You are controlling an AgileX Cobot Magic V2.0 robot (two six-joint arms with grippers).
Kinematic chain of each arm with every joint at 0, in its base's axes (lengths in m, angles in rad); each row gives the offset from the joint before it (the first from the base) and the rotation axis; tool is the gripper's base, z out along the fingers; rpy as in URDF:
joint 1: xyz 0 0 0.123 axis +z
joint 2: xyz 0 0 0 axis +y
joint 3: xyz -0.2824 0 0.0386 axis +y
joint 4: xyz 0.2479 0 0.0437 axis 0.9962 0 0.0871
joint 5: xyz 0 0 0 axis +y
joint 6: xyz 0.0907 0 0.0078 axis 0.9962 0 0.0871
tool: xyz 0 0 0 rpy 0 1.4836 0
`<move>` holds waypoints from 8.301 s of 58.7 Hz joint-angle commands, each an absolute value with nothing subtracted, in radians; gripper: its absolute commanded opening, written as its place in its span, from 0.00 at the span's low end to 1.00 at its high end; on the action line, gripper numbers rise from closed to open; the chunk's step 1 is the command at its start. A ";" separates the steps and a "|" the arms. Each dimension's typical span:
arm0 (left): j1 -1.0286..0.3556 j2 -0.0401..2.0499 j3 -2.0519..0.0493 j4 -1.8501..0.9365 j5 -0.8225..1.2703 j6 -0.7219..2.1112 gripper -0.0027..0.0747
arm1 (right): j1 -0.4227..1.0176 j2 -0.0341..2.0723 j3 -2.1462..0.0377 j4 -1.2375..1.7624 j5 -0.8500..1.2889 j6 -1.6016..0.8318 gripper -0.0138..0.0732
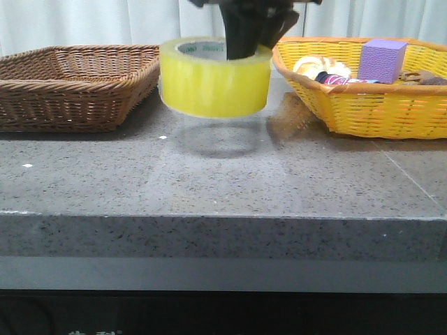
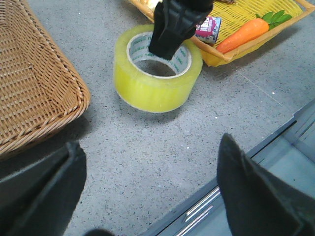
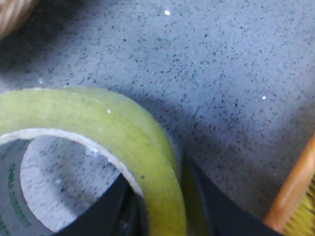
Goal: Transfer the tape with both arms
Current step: 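Lift the tape roll with the right gripper and carry it toward the table center, then set the tape roll on the table and open the right gripper, then lower the left gripper onto the tape roll rim and grasp it, then lift the tape roll with the left gripper and place it in the brown basket, then open the left gripper and withdraw it from the brown basket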
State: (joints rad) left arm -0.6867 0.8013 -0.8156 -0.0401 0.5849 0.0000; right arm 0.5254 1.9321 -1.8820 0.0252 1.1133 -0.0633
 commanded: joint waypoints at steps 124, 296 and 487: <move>-0.713 0.931 -0.997 -0.052 0.628 0.204 0.75 | 0.526 0.631 -0.900 0.124 0.594 -0.019 0.62; -0.430 1.815 -2.019 -0.172 1.169 0.340 0.27 | 0.526 0.630 -0.900 0.124 0.593 -0.019 0.62; -0.376 0.729 -0.928 -0.067 0.713 0.035 0.01 | 0.451 0.630 -0.900 -0.058 0.728 0.141 0.08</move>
State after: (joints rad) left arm -0.3692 0.7317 -0.9034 -0.0627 0.7928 0.0447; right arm 0.4555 0.6325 -0.8767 -0.0429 0.7881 0.1420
